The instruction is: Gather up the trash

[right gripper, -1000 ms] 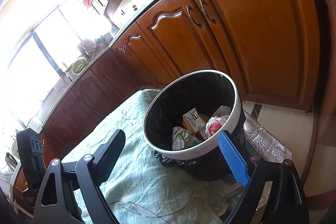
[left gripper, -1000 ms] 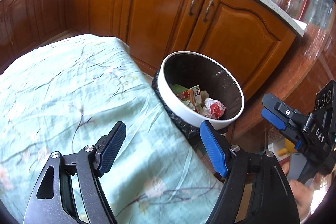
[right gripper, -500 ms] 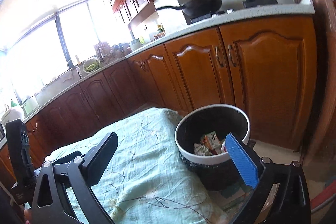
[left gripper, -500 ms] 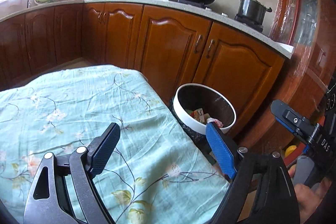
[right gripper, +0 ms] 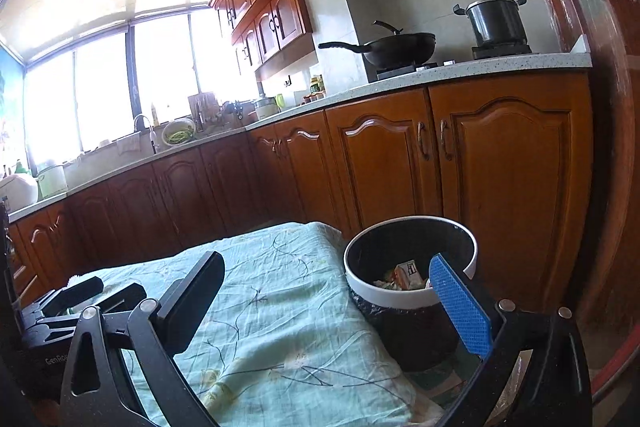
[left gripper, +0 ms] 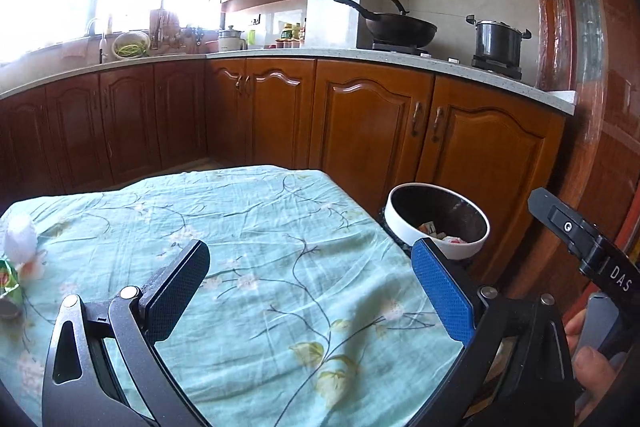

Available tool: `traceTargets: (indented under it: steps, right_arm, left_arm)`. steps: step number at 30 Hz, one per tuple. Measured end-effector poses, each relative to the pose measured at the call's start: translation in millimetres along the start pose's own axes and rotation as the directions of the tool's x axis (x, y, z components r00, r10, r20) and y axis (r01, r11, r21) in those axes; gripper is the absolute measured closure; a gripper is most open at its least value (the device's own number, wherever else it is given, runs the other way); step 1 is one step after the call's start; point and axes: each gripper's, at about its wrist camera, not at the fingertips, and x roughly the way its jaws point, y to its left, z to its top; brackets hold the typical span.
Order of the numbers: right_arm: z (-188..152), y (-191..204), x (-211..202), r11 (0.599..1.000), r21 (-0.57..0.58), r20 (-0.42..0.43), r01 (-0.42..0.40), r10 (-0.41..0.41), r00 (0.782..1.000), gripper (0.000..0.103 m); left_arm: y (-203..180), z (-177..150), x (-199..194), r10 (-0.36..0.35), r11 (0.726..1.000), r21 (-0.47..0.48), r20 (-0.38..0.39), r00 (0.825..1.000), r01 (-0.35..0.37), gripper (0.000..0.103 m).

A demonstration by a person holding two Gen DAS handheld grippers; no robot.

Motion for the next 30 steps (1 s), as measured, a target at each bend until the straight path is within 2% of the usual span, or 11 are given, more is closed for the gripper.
traceTargets:
  steps: [12,30]
  right_arm:
    - [-20,10,1,0.999,-0.033,-0.022,0.01,-0.01,1.0,0.0]
    - [-25,4,1,1.0,-0.022,-0.032,0.011,-0.011,0.999,0.0]
  left_arm:
    - [6,-21,-7,0.079,0.997,0.018,0.018,0.997,-0.079,0.0]
    - [-1,-24,-2,0.085,0.996,0.037,0.006,0.996,-0.085,0.0]
